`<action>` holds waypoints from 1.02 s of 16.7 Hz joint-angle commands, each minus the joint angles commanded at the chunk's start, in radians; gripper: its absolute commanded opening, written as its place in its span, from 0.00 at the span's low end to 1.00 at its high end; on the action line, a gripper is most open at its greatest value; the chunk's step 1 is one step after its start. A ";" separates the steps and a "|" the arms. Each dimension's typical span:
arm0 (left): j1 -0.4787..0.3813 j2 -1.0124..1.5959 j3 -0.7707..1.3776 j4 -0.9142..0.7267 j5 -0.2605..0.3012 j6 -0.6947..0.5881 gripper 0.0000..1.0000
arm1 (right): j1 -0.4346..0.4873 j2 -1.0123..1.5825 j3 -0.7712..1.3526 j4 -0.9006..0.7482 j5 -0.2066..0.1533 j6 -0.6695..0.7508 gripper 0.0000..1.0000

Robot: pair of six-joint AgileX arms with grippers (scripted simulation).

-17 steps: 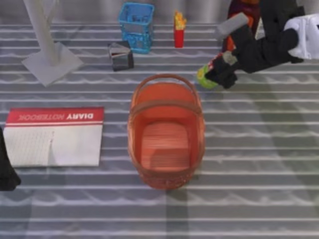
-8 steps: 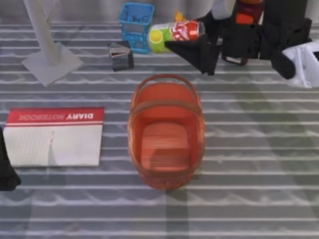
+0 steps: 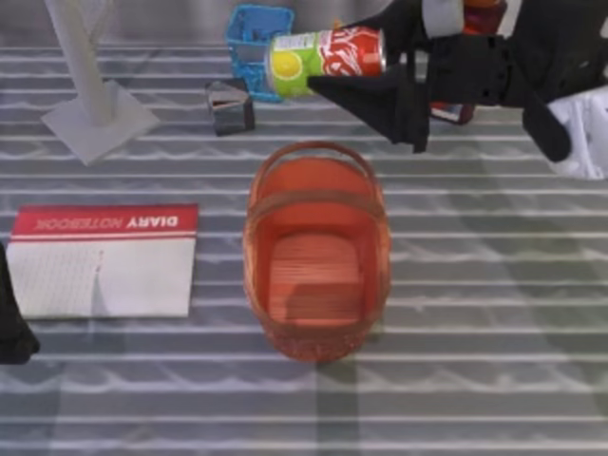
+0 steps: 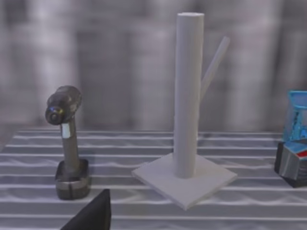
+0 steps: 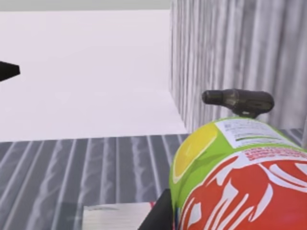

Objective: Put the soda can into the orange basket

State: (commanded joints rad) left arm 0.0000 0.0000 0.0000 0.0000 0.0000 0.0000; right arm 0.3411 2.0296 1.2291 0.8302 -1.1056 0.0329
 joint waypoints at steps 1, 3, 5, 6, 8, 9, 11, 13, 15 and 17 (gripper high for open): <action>0.000 0.000 0.000 0.000 0.000 0.000 1.00 | 0.000 0.000 0.000 0.000 0.000 0.000 0.00; 0.000 0.000 0.000 0.000 0.000 0.000 1.00 | -0.006 0.004 0.004 -0.002 0.001 0.001 0.00; 0.000 0.000 0.000 0.000 0.000 0.000 1.00 | -0.004 0.020 0.000 0.015 -0.001 0.001 0.00; 0.000 0.000 0.000 0.000 0.000 0.000 1.00 | -0.003 0.042 -0.005 0.039 -0.002 0.001 0.00; 0.000 0.000 0.000 0.000 0.000 0.000 1.00 | -0.002 0.102 -0.021 0.114 0.000 -0.001 0.00; 0.000 0.000 0.000 0.000 0.000 0.000 1.00 | -0.001 0.134 -0.031 0.161 0.000 -0.001 0.00; 0.000 0.000 0.000 0.000 0.000 0.000 1.00 | 0.002 0.198 -0.051 0.251 0.001 -0.002 0.00; 0.000 0.000 0.000 0.000 0.000 0.000 1.00 | 0.004 0.244 -0.068 0.309 0.003 -0.004 0.00; 0.000 0.000 0.000 0.000 0.000 0.000 1.00 | 0.005 0.258 -0.074 0.325 0.004 -0.005 0.00; 0.000 0.000 0.000 0.000 0.000 0.000 1.00 | 0.005 0.258 -0.074 0.325 0.004 -0.005 0.00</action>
State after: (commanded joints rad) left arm 0.0000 0.0000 0.0000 0.0000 0.0000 0.0000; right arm 0.3456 2.2876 1.1551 1.1553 -1.1014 0.0284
